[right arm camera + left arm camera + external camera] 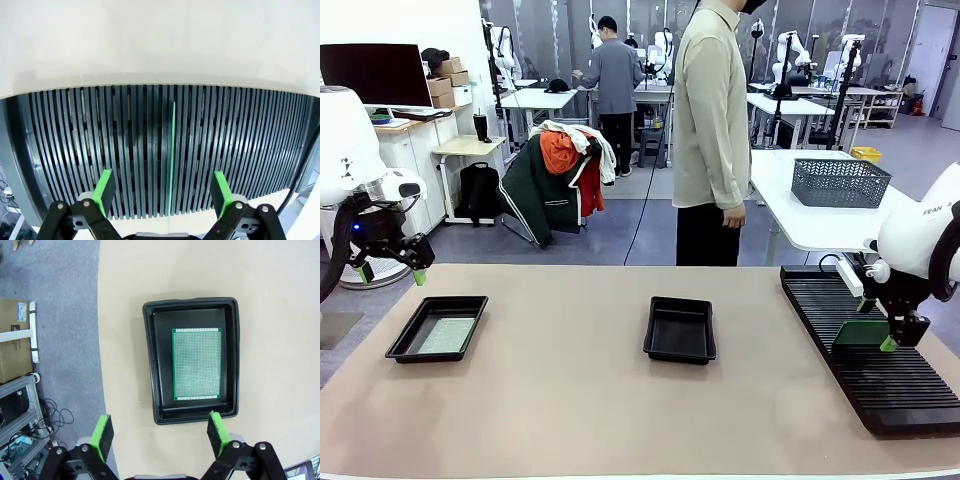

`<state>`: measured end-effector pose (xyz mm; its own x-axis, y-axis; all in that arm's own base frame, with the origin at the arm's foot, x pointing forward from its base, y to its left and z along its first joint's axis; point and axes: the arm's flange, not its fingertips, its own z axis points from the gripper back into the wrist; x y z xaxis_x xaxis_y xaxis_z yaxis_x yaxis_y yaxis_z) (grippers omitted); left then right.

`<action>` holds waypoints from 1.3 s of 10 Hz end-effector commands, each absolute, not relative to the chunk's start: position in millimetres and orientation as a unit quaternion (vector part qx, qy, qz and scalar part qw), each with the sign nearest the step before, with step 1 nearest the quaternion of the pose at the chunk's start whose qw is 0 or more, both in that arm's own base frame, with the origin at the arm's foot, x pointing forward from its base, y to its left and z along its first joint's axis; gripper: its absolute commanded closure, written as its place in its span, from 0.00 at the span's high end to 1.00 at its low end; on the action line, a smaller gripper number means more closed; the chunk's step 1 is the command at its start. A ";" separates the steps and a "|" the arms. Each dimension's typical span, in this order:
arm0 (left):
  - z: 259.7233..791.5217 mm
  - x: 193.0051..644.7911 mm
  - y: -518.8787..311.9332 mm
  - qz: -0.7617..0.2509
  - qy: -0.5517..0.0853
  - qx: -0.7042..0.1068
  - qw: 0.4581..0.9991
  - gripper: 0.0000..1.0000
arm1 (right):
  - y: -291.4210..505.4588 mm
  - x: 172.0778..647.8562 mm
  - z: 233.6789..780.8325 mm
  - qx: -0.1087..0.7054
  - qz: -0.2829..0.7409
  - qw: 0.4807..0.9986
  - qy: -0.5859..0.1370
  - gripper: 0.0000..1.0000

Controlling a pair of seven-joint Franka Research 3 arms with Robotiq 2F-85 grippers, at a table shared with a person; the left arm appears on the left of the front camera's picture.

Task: Inspect and transfer BCBs to ESD trays.
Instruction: Pick up the Blank PCB from the PCB Rack and place it in the right ESD tray.

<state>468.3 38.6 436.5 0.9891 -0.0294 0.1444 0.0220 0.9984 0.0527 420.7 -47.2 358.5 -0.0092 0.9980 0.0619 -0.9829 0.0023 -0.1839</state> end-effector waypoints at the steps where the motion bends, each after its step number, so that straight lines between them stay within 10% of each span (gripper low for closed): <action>1: 435.4 468.2 39.0 -0.013 -0.079 0.024 0.997 1.00 | -50.3 419.7 358.9 -0.041 0.705 0.702 -0.089 1.00; 4: 435.4 468.2 39.0 -0.013 -0.079 0.024 0.997 1.00 | -50.0 423.2 359.1 -0.053 0.701 0.706 -0.088 1.00; 13: 435.4 468.2 39.0 -0.013 -0.079 0.024 0.997 1.00 | -61.4 425.8 348.7 -0.038 0.701 0.705 -0.103 0.45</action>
<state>468.3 38.6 436.5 0.9891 -0.0294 0.1444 0.0220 0.9984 0.0527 421.2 -56.8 354.8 0.0193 0.9974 0.0696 -0.9835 0.0314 -0.1779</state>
